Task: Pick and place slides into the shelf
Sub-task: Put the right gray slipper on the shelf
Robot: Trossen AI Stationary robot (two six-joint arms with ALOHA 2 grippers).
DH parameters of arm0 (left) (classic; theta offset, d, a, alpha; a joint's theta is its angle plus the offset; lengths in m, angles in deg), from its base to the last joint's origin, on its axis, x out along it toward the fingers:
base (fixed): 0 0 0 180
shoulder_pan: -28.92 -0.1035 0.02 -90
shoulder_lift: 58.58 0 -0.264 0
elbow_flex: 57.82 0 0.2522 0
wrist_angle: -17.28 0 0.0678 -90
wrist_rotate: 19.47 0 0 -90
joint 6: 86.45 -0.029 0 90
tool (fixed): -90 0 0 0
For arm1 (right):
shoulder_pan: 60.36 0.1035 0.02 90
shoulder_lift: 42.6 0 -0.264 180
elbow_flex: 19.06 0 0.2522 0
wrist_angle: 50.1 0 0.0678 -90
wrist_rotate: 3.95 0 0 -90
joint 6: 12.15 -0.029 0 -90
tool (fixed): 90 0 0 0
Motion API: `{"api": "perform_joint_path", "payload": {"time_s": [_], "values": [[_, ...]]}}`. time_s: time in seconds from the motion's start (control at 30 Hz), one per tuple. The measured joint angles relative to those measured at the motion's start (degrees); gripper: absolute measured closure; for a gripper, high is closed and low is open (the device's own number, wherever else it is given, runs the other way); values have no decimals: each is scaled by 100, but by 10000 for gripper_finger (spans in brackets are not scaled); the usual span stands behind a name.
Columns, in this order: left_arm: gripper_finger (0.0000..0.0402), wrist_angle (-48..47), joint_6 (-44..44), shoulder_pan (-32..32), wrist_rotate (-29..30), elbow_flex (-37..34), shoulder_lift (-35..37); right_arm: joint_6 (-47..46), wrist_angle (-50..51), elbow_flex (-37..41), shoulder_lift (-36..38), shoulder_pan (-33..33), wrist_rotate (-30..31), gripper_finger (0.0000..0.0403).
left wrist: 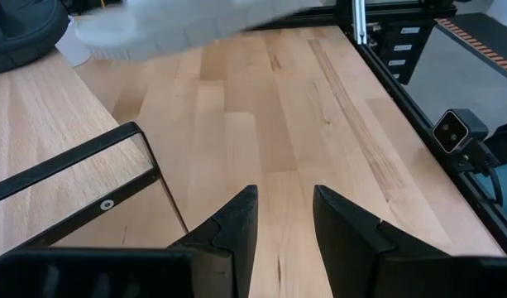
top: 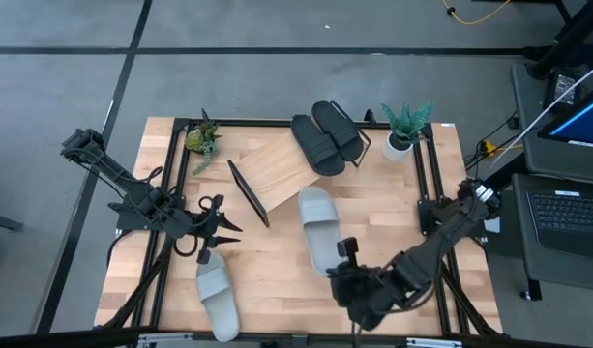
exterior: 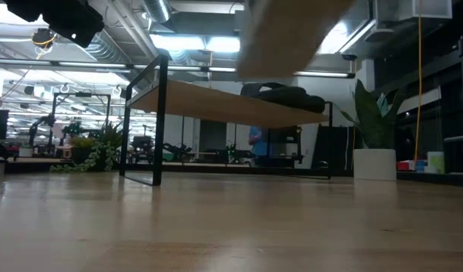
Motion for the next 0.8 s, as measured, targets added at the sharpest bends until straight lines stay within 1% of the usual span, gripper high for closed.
{"api": "perform_joint_path", "payload": {"time_s": [0.1, 0.37, 0.8], "values": [[292, 0, 0, 0, 1, -1, 0, 152, 160, -247, 1, 95, 198, 381], [292, 0, 0, -2, 1, 1, 0, 789, 181, -359, 2, 20, 206, 381], [292, -2, -9, -2, 1, 1, 0, 2194, 61, -359, 53, -772, 173, 381]]}}
